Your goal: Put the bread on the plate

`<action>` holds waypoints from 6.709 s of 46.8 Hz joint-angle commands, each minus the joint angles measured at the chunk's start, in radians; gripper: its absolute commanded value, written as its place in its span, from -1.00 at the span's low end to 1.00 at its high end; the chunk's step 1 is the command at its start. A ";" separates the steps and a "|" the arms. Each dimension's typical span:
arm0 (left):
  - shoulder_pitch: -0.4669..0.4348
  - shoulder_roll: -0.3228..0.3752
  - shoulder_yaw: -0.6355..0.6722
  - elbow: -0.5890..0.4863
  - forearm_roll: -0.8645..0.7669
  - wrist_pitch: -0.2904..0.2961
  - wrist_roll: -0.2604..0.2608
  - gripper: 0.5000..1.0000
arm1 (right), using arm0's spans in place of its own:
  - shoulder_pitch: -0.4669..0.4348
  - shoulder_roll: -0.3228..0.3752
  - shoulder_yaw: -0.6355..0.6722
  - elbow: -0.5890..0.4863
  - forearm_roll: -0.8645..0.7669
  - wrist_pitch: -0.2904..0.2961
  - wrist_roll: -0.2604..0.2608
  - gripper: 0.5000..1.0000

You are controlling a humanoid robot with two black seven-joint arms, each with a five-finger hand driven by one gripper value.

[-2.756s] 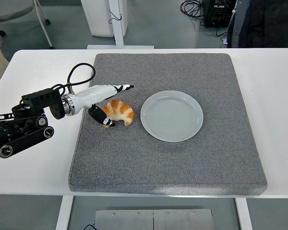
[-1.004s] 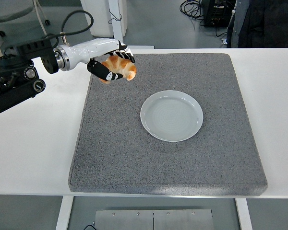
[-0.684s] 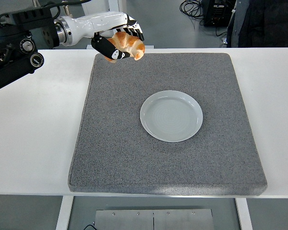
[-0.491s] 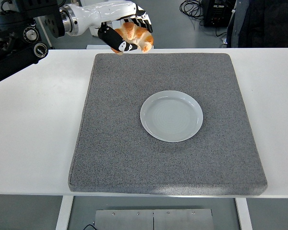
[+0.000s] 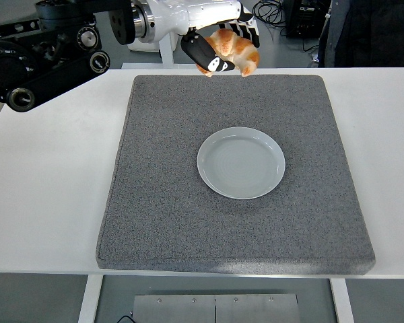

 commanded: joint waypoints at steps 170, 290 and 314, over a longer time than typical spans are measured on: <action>0.245 -0.362 0.312 0.293 0.044 0.167 -0.025 -1.00 | -0.001 0.000 0.000 0.000 0.000 0.000 0.000 1.00; 0.291 -0.198 -0.346 0.614 -1.057 0.072 -0.051 0.98 | 0.001 0.000 0.002 0.009 0.000 0.003 0.000 1.00; 0.406 -0.362 -0.449 0.764 -1.259 0.060 -0.094 0.98 | -0.001 0.000 0.000 0.002 0.000 0.003 -0.001 1.00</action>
